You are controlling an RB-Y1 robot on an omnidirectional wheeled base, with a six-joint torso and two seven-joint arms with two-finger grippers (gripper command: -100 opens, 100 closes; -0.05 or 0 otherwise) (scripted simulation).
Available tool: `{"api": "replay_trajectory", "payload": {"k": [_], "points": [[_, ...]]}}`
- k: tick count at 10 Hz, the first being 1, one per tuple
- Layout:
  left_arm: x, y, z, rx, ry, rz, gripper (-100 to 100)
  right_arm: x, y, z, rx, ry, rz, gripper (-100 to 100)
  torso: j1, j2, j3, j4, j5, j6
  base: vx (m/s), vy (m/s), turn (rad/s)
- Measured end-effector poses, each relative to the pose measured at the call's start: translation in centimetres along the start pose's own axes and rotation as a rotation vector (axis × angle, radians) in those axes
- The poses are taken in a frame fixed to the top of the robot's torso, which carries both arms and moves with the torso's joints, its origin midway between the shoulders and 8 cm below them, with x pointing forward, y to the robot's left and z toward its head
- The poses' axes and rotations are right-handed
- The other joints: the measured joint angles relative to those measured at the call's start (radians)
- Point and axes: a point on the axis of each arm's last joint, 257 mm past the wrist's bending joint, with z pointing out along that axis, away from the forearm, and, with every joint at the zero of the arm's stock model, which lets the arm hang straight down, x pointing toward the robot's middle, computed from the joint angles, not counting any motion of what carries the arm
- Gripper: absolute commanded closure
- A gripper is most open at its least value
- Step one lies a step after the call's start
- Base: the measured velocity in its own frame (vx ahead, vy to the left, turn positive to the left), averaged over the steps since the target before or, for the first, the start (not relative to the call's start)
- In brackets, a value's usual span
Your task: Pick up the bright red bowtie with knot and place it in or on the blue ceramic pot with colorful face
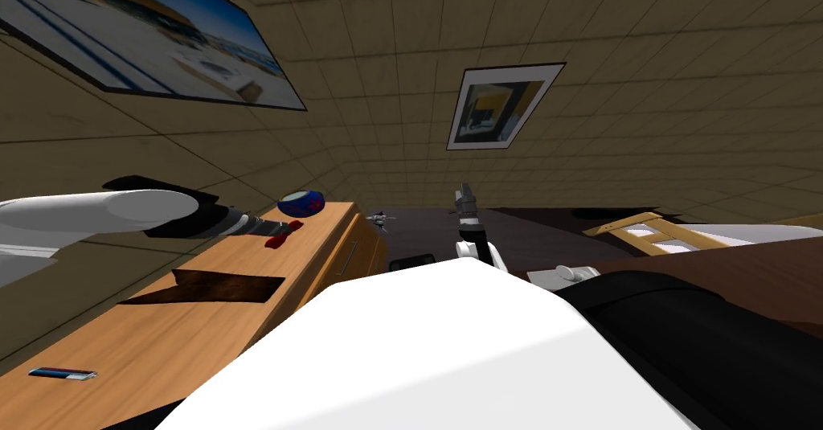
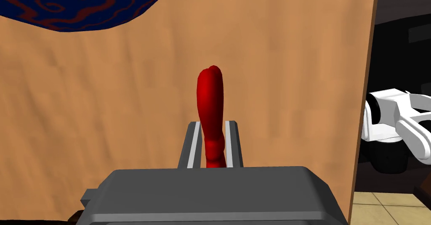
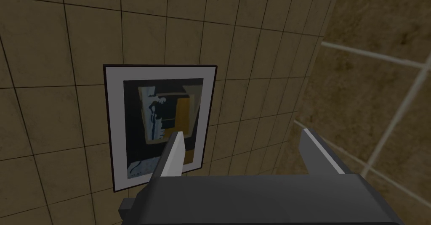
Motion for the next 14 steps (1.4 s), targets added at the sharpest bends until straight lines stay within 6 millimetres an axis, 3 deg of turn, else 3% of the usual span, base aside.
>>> {"api": "replay_trajectory", "payload": {"k": [3, 8, 12, 14], "points": [[-0.3, -4.0, -3.3, 0.085, -0.023, -0.016, 100, 0.0, 0.0, 0.0, 0.000, 0.000, 0.000, 0, -0.003, 0.001, 0.001, 0.001, -0.001, 0.001, -0.024, -0.083, -0.118], [-0.8, -7.0, -5.7, 0.144, -0.039, -0.039, 100, 0.0, 0.0, 0.0, 0.000, 0.000, 0.000, 0, 0.002, 0.001, 0.001, 0.001, 0.000, 0.001, -0.011, -0.044, -0.093], [-1.9, -11.1, -9.2, 0.215, -0.048, -0.082, 100, 0.0, 0.0, 0.0, 0.000, 0.000, 0.000, 0, -0.001, 0.001, 0.001, 0.001, -0.001, 0.000, -0.004, -0.056, -0.104], [-2.4, -12.2, -10.8, 0.239, -0.049, -0.102, 100, 0.0, 0.0, 0.0, 0.000, 0.000, 0.000, 0, -0.001, 0.002, 0.001, 0.001, -0.001, -0.001, -0.005, -0.050, -0.136]]}}
